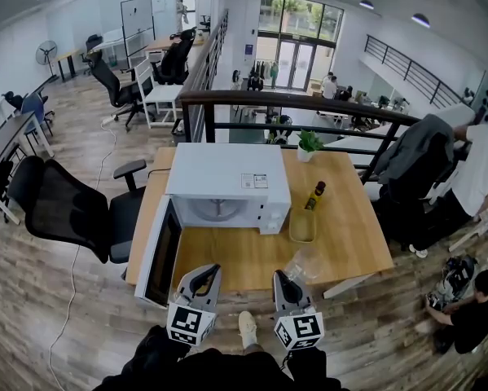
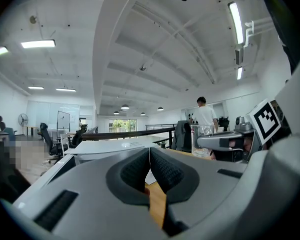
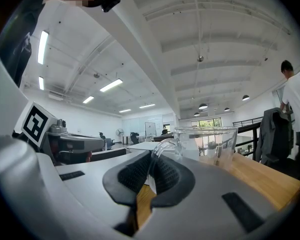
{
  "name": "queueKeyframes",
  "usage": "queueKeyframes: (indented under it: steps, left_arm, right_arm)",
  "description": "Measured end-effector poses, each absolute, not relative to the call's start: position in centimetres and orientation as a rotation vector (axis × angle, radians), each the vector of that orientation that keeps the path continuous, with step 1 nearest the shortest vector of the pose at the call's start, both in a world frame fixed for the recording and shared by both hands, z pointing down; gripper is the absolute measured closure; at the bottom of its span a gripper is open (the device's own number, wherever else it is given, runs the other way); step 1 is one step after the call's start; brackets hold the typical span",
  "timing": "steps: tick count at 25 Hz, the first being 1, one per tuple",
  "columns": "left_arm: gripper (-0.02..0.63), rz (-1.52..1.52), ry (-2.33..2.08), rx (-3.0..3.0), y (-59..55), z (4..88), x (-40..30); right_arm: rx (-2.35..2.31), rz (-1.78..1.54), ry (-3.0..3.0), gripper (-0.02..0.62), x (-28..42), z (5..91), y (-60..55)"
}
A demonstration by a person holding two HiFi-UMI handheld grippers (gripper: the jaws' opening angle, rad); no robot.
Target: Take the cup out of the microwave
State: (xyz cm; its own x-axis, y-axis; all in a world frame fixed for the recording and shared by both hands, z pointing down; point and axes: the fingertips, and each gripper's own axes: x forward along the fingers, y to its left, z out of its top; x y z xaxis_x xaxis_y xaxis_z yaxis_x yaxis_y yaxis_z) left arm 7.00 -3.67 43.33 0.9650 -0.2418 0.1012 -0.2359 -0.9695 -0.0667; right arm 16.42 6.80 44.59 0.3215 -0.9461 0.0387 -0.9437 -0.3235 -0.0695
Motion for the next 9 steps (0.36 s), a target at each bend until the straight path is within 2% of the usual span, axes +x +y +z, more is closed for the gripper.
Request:
queueKeyframes:
  steps: [9]
  left_arm:
    - [0.581,-0.185,0.386,-3.060,-3.56,43.50,6.83]
  right_arm:
    - [-2.519,-0.112,1.818,0.577,16.32,44.31,6.92]
